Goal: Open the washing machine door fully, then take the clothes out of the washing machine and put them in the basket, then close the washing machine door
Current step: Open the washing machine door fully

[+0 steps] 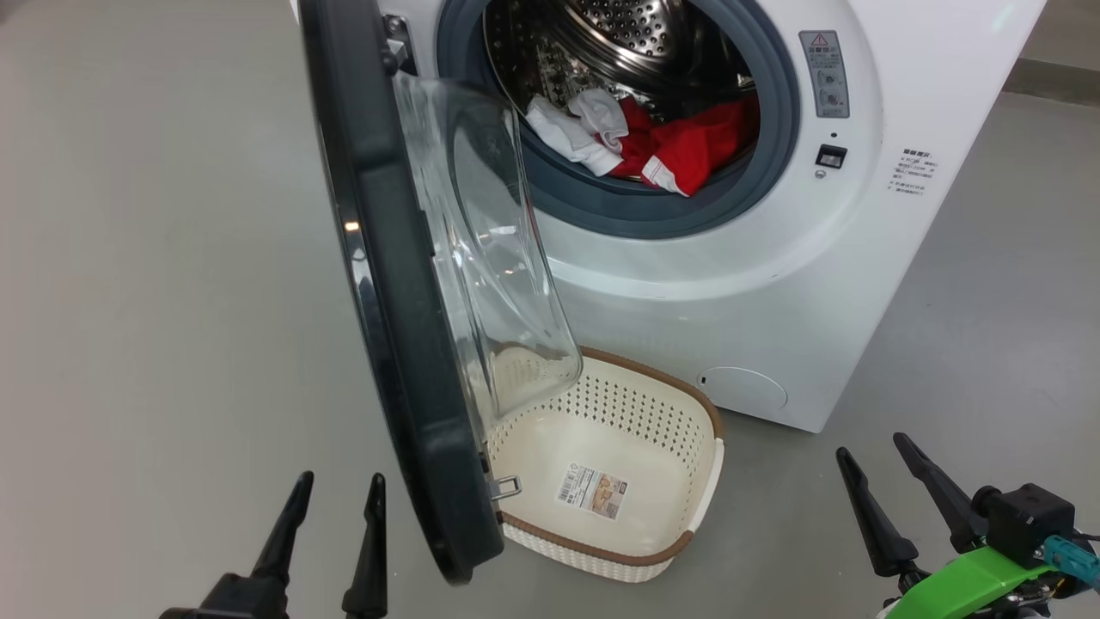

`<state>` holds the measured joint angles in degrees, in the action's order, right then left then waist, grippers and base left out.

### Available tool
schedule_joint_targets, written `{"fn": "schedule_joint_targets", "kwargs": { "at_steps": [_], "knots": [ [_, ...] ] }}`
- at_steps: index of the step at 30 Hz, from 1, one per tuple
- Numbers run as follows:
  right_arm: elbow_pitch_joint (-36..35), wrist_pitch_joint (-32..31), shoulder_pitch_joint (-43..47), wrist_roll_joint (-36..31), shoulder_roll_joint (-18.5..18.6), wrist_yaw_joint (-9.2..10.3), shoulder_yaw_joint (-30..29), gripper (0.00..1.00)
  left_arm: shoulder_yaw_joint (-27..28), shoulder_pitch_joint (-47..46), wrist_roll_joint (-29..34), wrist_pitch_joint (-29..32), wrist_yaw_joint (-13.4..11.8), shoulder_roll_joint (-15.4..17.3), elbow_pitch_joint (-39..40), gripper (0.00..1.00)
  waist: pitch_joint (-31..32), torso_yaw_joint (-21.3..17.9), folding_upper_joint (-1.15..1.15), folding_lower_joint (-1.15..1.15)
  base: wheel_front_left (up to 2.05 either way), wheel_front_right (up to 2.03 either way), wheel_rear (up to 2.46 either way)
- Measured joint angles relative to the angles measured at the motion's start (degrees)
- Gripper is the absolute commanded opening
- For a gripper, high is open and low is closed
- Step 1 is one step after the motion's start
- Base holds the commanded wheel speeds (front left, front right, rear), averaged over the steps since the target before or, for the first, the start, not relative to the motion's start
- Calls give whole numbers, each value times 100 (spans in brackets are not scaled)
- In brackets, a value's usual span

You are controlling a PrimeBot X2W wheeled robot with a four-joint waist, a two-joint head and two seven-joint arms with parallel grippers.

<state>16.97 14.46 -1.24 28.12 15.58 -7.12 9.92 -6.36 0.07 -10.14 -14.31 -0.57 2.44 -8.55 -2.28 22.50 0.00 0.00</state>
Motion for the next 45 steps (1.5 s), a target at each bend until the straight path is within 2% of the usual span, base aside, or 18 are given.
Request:
{"fn": "schedule_joint_targets", "kwargs": {
  "at_steps": [1,3,9,15,20,24,27,33,39,45],
  "knots": [
    [2,0,0,0,-3,0,0,100,1,0,-1,0,0,0,-1,100,4,-4,0,0,0,0,0],
    [13,0,0,-8,-8,0,-2,100,8,0,-27,0,-1,-1,-10,0,13,-6,0,0,0,0,0],
    [19,0,0,-51,-10,0,-14,100,263,-33,-198,0,-141,-2,204,0,31,15,0,0,0,0,0],
    [16,0,1,-57,-22,0,-15,100,411,-270,-108,-7,-196,-1,1202,0,64,33,0,0,0,0,0],
    [10,0,1,-114,-31,0,-11,100,-157,-293,44,-42,-200,0,2081,0,80,8,0,0,0,0,0],
    [-12,0,1,-151,-37,0,-19,100,-837,-293,113,-43,-202,4,2373,0,79,-18,0,0,0,0,0],
    [-19,0,1,-151,-41,0,-26,100,-1352,-292,-59,-43,-222,10,2321,0,69,-29,0,0,0,0,0],
    [-16,0,1,-151,-49,0,-16,100,-2028,-291,-638,-41,-246,30,1503,0,44,-72,0,0,0,0,0],
    [-19,0,-3,-151,-56,0,-12,100,-2070,-322,-1073,-41,-321,34,622,0,16,-134,0,0,0,0,0],
    [-38,0,-3,-151,-57,0,-21,100,-1930,-494,-1182,-41,-408,33,293,0,-6,-146,0,0,0,0,0]
  ]
}}
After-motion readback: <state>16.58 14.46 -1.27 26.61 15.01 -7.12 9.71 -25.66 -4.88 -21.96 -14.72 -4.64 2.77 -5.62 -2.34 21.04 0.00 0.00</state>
